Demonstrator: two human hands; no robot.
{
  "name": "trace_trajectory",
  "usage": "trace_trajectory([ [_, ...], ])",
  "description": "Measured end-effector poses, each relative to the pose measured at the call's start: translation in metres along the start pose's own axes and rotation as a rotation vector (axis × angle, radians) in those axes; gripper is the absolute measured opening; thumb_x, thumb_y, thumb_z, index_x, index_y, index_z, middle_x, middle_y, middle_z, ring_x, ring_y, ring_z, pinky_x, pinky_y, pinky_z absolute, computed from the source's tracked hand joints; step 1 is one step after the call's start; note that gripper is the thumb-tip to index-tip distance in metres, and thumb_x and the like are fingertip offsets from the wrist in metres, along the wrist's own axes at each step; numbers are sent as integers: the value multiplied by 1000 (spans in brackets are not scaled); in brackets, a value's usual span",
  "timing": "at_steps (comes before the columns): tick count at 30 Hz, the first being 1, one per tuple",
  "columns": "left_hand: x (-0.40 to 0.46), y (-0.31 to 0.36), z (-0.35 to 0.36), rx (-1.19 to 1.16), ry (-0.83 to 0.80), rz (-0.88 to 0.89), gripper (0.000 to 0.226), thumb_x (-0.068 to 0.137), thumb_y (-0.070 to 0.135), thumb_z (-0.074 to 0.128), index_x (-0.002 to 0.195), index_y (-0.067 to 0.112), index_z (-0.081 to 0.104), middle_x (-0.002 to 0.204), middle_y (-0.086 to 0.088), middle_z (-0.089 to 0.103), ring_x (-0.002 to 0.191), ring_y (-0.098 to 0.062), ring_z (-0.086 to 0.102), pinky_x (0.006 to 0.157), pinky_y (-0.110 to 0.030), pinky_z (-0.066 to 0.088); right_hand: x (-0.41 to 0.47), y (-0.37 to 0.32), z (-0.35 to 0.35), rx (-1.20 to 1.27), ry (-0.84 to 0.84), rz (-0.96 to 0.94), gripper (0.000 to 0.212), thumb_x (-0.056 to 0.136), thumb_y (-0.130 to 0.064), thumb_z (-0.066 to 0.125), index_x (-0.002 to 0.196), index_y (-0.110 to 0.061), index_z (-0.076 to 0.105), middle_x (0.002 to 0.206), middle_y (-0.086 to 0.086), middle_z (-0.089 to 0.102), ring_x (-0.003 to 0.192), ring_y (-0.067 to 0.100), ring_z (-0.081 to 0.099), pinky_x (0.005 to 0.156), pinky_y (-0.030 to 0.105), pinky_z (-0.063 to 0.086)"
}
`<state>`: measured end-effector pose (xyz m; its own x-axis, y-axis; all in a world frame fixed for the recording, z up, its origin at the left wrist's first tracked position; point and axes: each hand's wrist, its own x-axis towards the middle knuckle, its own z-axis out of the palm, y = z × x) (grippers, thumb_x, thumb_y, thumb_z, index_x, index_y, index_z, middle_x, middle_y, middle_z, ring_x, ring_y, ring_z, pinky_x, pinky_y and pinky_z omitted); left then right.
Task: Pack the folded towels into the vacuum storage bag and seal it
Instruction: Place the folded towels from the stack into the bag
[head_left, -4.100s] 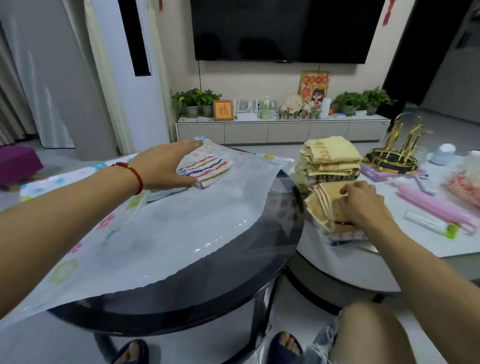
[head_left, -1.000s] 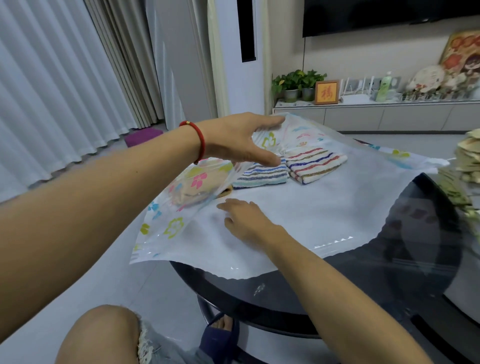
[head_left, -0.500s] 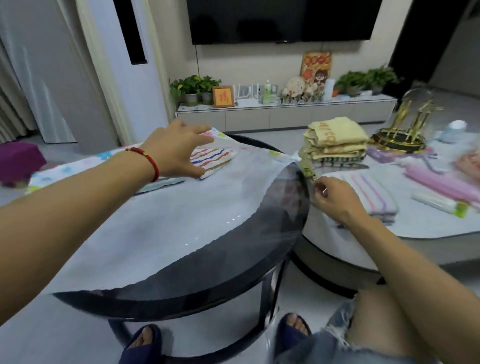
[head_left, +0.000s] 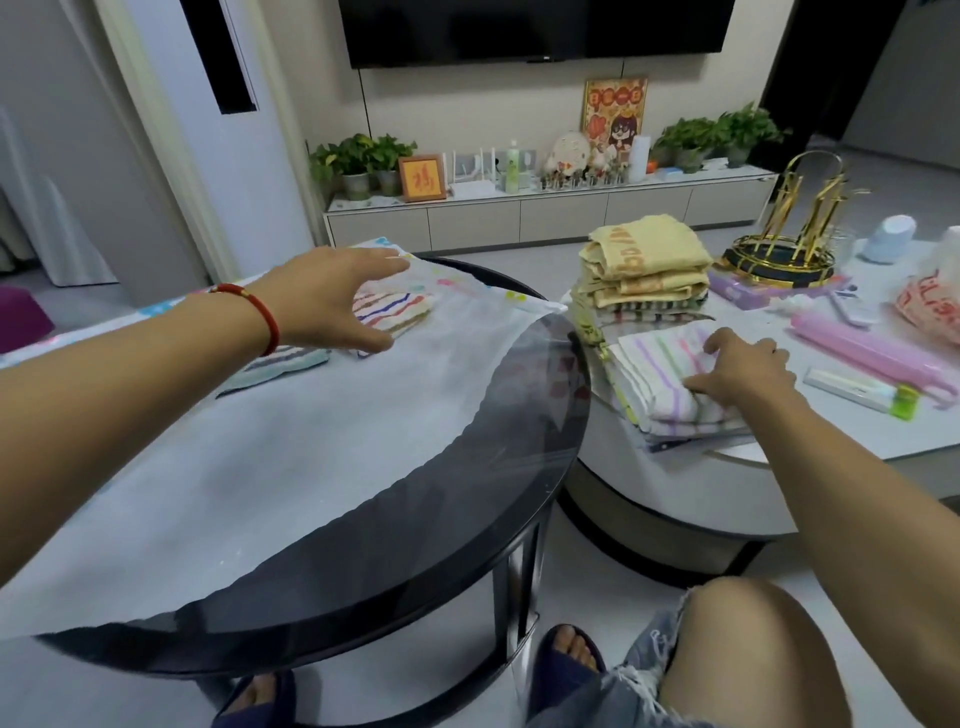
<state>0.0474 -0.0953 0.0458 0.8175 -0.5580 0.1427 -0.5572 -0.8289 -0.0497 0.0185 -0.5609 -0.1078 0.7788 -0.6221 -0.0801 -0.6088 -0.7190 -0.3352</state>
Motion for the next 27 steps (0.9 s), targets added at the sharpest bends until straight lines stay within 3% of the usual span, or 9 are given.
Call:
trace_trajectory([
  [4,4,-3,-13,-21,-14,-56,90,77,46,78,153,24,33,155,0,40,136,-29,43,111,-42,36,-2,-12,-23,223,-84,-65,49,80,-11,83,124,-19,62,122,20,63,97,34,60,76,37,50],
  [6,5,-5,-20,-38,-13,-71,92,77,45,78,153,24,31,156,-1,40,137,-29,41,112,-40,34,-9,-18,-36,454,-239,-107,50,84,-6,82,128,-15,61,122,17,63,100,33,64,82,42,57],
  [9,5,-7,-27,-88,-19,-101,92,78,45,78,154,25,29,156,-2,39,139,-28,39,113,-39,31,-41,-33,-60,788,-653,-129,47,94,-3,70,139,-12,58,128,16,69,113,30,70,89,39,61],
  [12,5,-6,-31,-123,-41,-117,92,79,47,76,155,26,27,157,-1,36,141,-28,36,114,-39,29,-79,-47,-83,812,-855,-298,42,95,-5,66,137,-9,62,126,14,73,111,27,73,76,33,65],
  [17,8,-13,-44,-155,-41,-149,86,84,57,66,155,27,27,158,-2,35,142,-27,34,115,-38,27,-146,-108,-93,861,-1141,-706,54,82,-16,85,133,-15,68,142,4,65,123,33,66,87,38,62],
  [20,9,-19,-56,-169,-22,-179,86,82,76,50,153,30,33,157,-2,37,142,-28,36,114,-39,28,-173,-179,-61,918,-1118,-796,43,89,-7,75,131,-15,71,141,4,66,124,29,66,92,37,60],
  [23,11,-27,-63,-216,14,-180,81,83,82,37,149,34,40,155,0,40,140,-25,38,106,-33,29,-184,-252,-10,993,-919,-689,41,90,-1,71,125,-21,75,139,6,65,117,23,69,94,33,59],
  [25,12,-28,-65,-254,7,-165,71,85,80,34,143,40,45,151,1,47,135,-24,43,96,-27,28,-181,-284,27,860,-789,-553,43,93,5,62,129,-16,70,136,10,61,107,23,65,85,33,59],
  [27,16,-31,-66,-265,1,-145,70,87,79,32,143,40,45,151,2,45,135,-23,42,94,-26,25,-178,-303,58,618,-759,-420,39,97,6,51,133,-3,64,124,16,59,104,31,61,89,40,58],
])
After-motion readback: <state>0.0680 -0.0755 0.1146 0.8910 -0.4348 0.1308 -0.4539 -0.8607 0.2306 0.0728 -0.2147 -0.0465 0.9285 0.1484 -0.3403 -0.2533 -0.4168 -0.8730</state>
